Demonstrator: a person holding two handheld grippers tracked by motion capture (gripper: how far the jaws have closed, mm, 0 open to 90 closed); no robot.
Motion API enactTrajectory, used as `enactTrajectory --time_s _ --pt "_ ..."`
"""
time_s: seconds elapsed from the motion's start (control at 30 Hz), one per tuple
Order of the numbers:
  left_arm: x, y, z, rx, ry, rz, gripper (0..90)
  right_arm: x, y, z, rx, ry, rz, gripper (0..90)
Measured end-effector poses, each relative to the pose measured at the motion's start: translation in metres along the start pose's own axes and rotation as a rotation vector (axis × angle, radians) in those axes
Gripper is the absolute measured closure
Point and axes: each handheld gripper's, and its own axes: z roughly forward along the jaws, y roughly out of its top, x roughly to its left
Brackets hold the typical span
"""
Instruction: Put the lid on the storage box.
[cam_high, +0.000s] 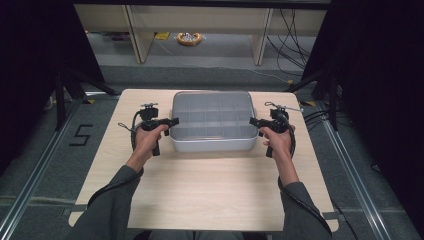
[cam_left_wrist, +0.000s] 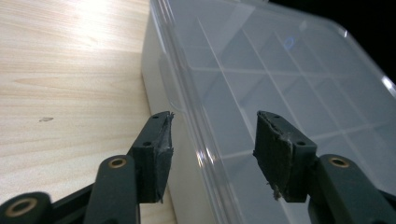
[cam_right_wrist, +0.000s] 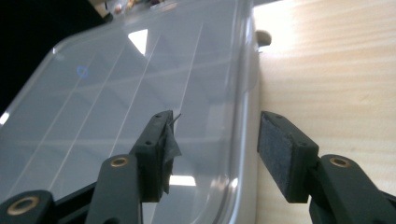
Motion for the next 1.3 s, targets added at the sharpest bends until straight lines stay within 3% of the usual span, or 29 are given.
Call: enactTrajectory --time_s 0.13,0.17,0.2,0.23,0.27,0.3,0.33,0.37,0.5,0.53,0.57,0.63,0.67,0.7,0.73,0.8,0.83,0.87,0.9,0.93,1.0,1.07,1.1,1.13,1.17,1.2,1.23,1.27,1.3 --pt "0.006 0.007 0.002 0.006 0.021 -0.009 44.8 -0.008 0.006 0.008 0.002 0.014 0.031 46.7" --pt "0.008 0.008 0.004 0.007 0.023 -0.017 44.2 0.001 0.008 0.007 0.053 0.024 0.172 46.5" --pt "0.008 0.008 0.004 0.007 0.023 -0.017 44.1 0.001 0.008 0.007 0.053 0.024 0.172 46.5" --pt "0.009 0.01 0.006 -0.005 0.024 -0.039 43.9 -0.011 0.011 0.015 0.005 0.026 0.058 45.9" --pt "0.011 0.011 0.008 -0.009 0.027 -0.051 43.9 -0.011 0.011 0.015 0.005 0.026 0.058 45.9" --pt "0.013 0.012 0.009 -0.009 0.026 -0.057 43.9 -0.007 0.012 0.016 0.033 0.021 0.137 45.8" --pt "0.015 0.015 0.013 -0.014 0.011 -0.074 44.0 -0.009 0.014 0.022 0.026 0.035 0.148 45.7" --pt "0.016 0.016 0.015 -0.017 0.01 -0.08 43.7 -0.015 0.016 0.027 0.005 0.031 0.082 45.2" --pt "0.016 0.017 0.02 -0.009 0.005 -0.095 43.6 -0.017 0.017 0.033 0.02 0.027 0.107 45.1" --pt "0.015 0.017 0.021 -0.008 0.003 -0.108 43.6 -0.011 0.018 0.033 0.052 0.046 0.213 45.1" --pt "0.014 0.016 0.022 -0.006 0.004 -0.114 43.7 -0.017 0.018 0.037 0.02 0.062 0.173 45.5" --pt "0.014 0.016 0.024 -0.008 0.008 -0.106 43.6 -0.018 0.018 0.039 0.015 0.066 0.167 45.8" --pt "0.014 0.016 0.025 -0.001 0.01 -0.085 43.6 -0.015 0.018 0.039 0.025 0.072 0.208 46.9" --pt "0.013 0.015 0.027 0.004 -0.003 -0.117 44.3 -0.013 0.019 0.039 0.025 0.095 0.229 48.5" --pt "0.013 0.015 0.027 0.004 -0.003 -0.117 45.0 -0.014 0.019 0.04 0.012 0.11 0.212 48.7" --pt "0.013 0.013 0.03 -0.001 -0.066 -0.177 47.2 -0.011 0.02 0.039 0.016 0.1 0.214 50.7" --pt "0.013 0.013 0.03 -0.001 -0.066 -0.177 45.7 -0.01 0.019 0.039 0.022 0.09 0.206 52.2" --pt "0.01 0.012 0.03 -0.006 -0.037 -0.179 47.8 -0.012 0.019 0.04 0.015 0.088 0.145 55.0" --pt "0.01 0.012 0.03 -0.007 -0.035 -0.168 48.7 -0.013 0.018 0.04 0.004 0.08 0.118 55.9" --pt "0.01 0.012 0.03 -0.007 -0.035 -0.168 48.8 -0.013 0.018 0.04 0.004 0.08 0.118 55.9" --pt "0.008 0.012 0.03 -0.01 -0.015 -0.17 49.9 -0.007 0.017 0.034 0.038 0.092 0.184 56.3" --pt "0.007 0.012 0.03 -0.017 -0.015 -0.166 49.9 -0.012 0.017 0.034 -0.01 0.089 0.109 56.4" --pt "0.006 0.012 0.029 -0.01 -0.01 -0.161 49.9 -0.012 0.017 0.034 -0.01 0.089 0.109 56.4" --pt "0.005 0.012 0.029 -0.006 -0.008 -0.154 49.9 -0.006 0.017 0.029 0.025 0.088 0.159 56.1" --pt "0.004 0.012 0.028 -0.002 -0.004 -0.151 49.8 -0.006 0.017 0.028 0.027 0.088 0.15 56.1" --pt "0.002 0.011 0.027 0.004 0.003 -0.14 49.6 -0.009 0.017 0.029 0.004 0.083 0.11 56.1" --pt "0.002 0.011 0.027 0.004 0.003 -0.14 49.7 -0.005 0.017 0.027 0.021 0.086 0.152 56.1" --pt "0.002 0.011 0.026 0.006 0.005 -0.144 49.7 -0.005 0.017 0.027 0.021 0.086 0.152 56.1" --pt "0.001 0.011 0.026 0.004 0.006 -0.147 49.2 -0.01 0.016 0.029 -0.019 0.072 0.08 55.8"
